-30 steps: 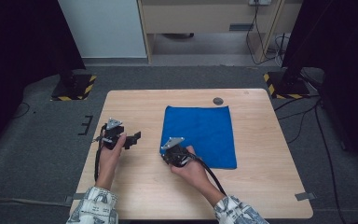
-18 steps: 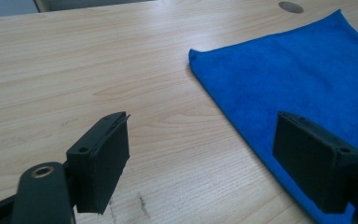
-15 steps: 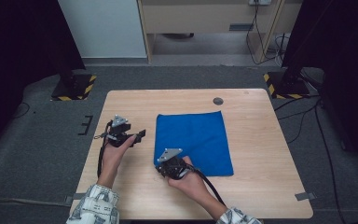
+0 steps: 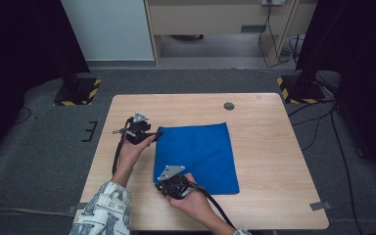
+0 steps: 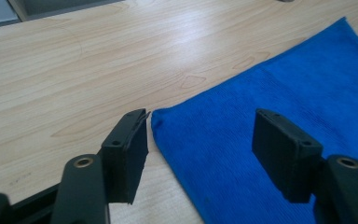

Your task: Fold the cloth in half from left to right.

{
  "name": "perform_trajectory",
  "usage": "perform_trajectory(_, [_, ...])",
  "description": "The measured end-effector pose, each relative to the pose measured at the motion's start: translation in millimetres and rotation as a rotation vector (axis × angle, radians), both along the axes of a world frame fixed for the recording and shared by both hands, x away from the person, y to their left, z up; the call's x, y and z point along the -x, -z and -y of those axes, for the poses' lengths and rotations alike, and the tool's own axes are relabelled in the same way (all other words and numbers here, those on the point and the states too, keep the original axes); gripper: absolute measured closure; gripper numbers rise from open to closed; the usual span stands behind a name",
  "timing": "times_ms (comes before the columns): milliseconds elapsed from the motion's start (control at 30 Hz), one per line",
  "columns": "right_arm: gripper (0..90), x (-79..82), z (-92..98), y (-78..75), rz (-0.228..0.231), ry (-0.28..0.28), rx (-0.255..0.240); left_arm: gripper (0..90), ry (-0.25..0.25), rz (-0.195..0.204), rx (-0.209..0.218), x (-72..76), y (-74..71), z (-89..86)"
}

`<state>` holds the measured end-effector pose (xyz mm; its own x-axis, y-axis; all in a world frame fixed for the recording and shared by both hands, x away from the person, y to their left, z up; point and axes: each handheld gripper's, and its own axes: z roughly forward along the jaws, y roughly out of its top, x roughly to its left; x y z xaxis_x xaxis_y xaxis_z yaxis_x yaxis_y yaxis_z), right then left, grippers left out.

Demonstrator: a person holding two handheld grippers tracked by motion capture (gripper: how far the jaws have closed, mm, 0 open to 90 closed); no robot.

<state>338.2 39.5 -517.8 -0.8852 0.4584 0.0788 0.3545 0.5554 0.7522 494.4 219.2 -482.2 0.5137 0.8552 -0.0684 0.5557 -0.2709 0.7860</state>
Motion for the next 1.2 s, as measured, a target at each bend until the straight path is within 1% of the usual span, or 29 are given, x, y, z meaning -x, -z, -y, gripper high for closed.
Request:
perform_trajectory(33, [85.0, 1.7, -2.4, 0.1, 0.003, -0.004, -0.004, 37.2, 0.002, -0.005, -0.015, -2.4, 0.9, 0.4])
perform_trajectory(100, [84.8, 4.6, -6.9, 0.1, 0.006, -0.011, 0.004, 40.4, 0.001, -0.008, -0.043, -7.1, 4.3, 0.8])
perform_trajectory(200, [84.7, 7.3, -12.7, -0.6, 0.017, -0.020, 0.011, 43.1, -0.003, -0.021, -0.054, -12.2, 9.6, -0.2])
perform_trajectory(267, [84.8, 9.1, -15.2, -1.0, 0.021, -0.021, 0.009, 44.7, -0.006, -0.031, -0.053, -16.0, 14.7, -1.0])
perform_trajectory(333, [84.8, 10.3, -16.5, -0.8, 0.026, -0.027, 0.014, 46.9, -0.011, -0.041, -0.068, -18.5, 18.5, -1.1])
perform_trajectory(367, [84.8, 10.7, -16.7, -0.9, 0.026, -0.028, 0.016, 47.9, -0.011, -0.041, -0.068, -18.5, 18.5, -1.1])
perform_trajectory(400, [84.8, 10.9, -16.8, -1.0, 0.026, -0.030, 0.015, 49.0, -0.013, -0.056, -0.072, -21.1, 21.9, -1.0])
perform_trajectory(467, [84.8, 11.1, -16.8, -1.0, 0.024, -0.030, 0.014, 50.1, -0.013, -0.061, -0.076, -22.3, 23.6, -1.1])
perform_trajectory(500, [84.8, 11.3, -17.0, -0.7, 0.026, -0.034, 0.014, 51.9, -0.016, -0.057, -0.087, -23.7, 24.9, -1.7])
perform_trajectory(567, [84.8, 11.9, -17.3, -0.1, 0.025, -0.039, 0.015, 57.5, -0.015, -0.058, -0.083, -27.0, 27.1, -2.5])
perform_trajectory(600, [84.8, 12.0, -17.4, 0.0, 0.025, -0.039, 0.015, 58.6, -0.015, -0.058, -0.083, -27.0, 27.1, -2.5])
perform_trajectory(633, [84.8, 12.2, -17.6, 0.3, 0.023, -0.036, 0.013, 59.9, -0.011, -0.063, -0.089, -30.3, 29.1, -2.9])
perform_trajectory(767, [84.8, 12.2, -18.0, 1.5, 0.023, -0.038, 0.013, 65.0, -0.015, -0.061, -0.083, -33.2, 32.1, -4.3])
perform_trajectory(800, [84.7, 12.4, -17.9, 1.6, 0.022, -0.035, 0.012, 65.8, -0.019, -0.065, -0.075, -34.8, 34.6, -5.7])
perform_trajectory(867, [84.8, 12.6, -17.5, 2.1, 0.021, -0.038, 0.009, 67.0, -0.024, -0.070, -0.088, -36.4, 38.0, -6.9])
perform_trajectory(967, [84.8, 13.5, -17.1, 2.3, 0.016, -0.033, 0.002, 68.5, -0.019, -0.082, -0.064, -38.2, 42.5, -7.7])
perform_trajectory(1033, [84.7, 13.5, -16.0, 2.2, 0.014, -0.034, 0.003, 70.4, -0.014, -0.084, -0.066, -39.6, 45.6, -7.0])
perform_trajectory(1100, [84.7, 13.4, -14.9, 2.2, 0.012, -0.034, -0.001, 73.8, -0.014, -0.077, -0.059, -40.4, 47.9, -6.6])
perform_trajectory(1133, [84.7, 13.3, -13.9, 1.8, 0.008, -0.032, -0.006, 77.1, -0.020, -0.080, -0.021, -41.4, 49.6, -6.1])
perform_trajectory(1167, [84.6, 13.0, -13.3, 1.6, 0.008, -0.034, -0.007, 79.3, -0.014, -0.081, -0.010, -41.4, 50.2, -5.2])
perform_trajectory(1200, [84.6, 13.0, -13.3, 1.6, 0.008, -0.034, -0.007, 81.8, -0.014, -0.081, -0.010, -41.4, 50.2, -5.2])
